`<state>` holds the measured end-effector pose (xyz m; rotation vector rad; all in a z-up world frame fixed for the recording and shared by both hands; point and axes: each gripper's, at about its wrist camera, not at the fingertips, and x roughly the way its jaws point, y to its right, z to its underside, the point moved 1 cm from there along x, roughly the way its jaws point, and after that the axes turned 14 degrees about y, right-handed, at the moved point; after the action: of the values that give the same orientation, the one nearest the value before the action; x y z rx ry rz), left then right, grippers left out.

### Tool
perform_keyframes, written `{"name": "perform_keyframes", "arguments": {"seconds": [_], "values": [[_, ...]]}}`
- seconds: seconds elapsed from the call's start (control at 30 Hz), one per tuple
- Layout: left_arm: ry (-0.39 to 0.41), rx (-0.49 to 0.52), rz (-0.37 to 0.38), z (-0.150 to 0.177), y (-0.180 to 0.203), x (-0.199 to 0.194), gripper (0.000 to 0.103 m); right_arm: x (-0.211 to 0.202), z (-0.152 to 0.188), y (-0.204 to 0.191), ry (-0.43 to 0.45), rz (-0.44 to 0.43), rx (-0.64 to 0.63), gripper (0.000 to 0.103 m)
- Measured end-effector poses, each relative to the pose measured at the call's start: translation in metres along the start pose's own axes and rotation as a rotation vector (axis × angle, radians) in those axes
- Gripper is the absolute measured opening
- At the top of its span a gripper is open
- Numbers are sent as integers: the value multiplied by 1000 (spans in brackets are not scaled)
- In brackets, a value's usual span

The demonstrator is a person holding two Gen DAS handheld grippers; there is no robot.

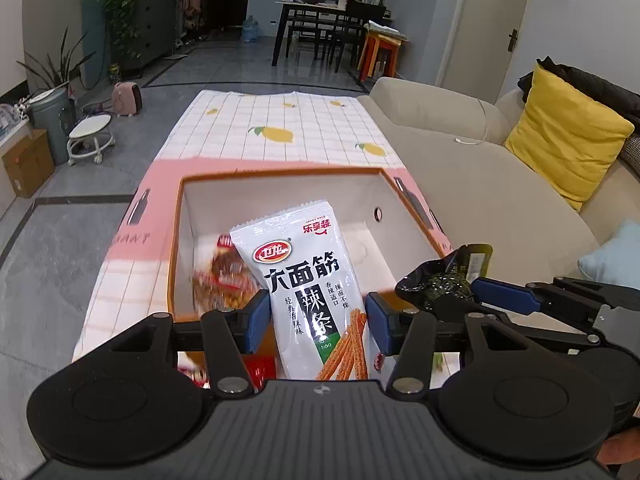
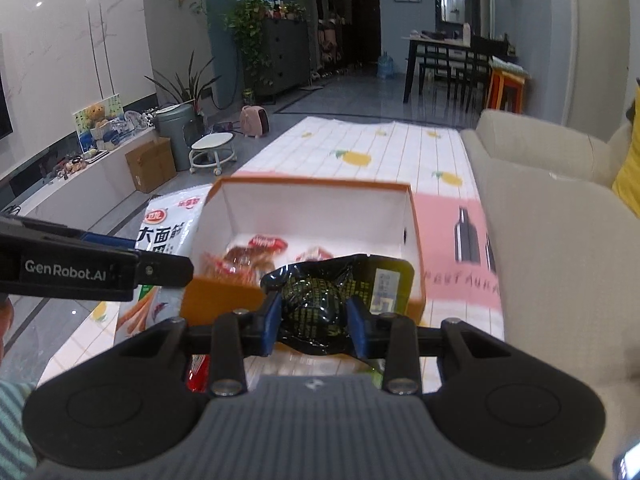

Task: Organize snacks
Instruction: 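Lift both held packs over the orange box and lower them inside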

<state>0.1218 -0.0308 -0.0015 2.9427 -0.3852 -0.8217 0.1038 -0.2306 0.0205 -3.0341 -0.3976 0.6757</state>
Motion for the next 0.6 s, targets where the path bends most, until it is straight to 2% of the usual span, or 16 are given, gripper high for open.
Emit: {"name": "perform_keyframes", "arguments": {"seconds": [0.27,0.43,0.6], "values": [[-29,39,-14,-22,-6,38,59,45,-20,5,-15,-9,-23,33],[-82,14,15,-27,-13,67,58,76,-23,11,-58,-18,-36,33],[-118,33,18,-28,-17,97,58,109,-17,12,-120,-27,-56,33]]}}
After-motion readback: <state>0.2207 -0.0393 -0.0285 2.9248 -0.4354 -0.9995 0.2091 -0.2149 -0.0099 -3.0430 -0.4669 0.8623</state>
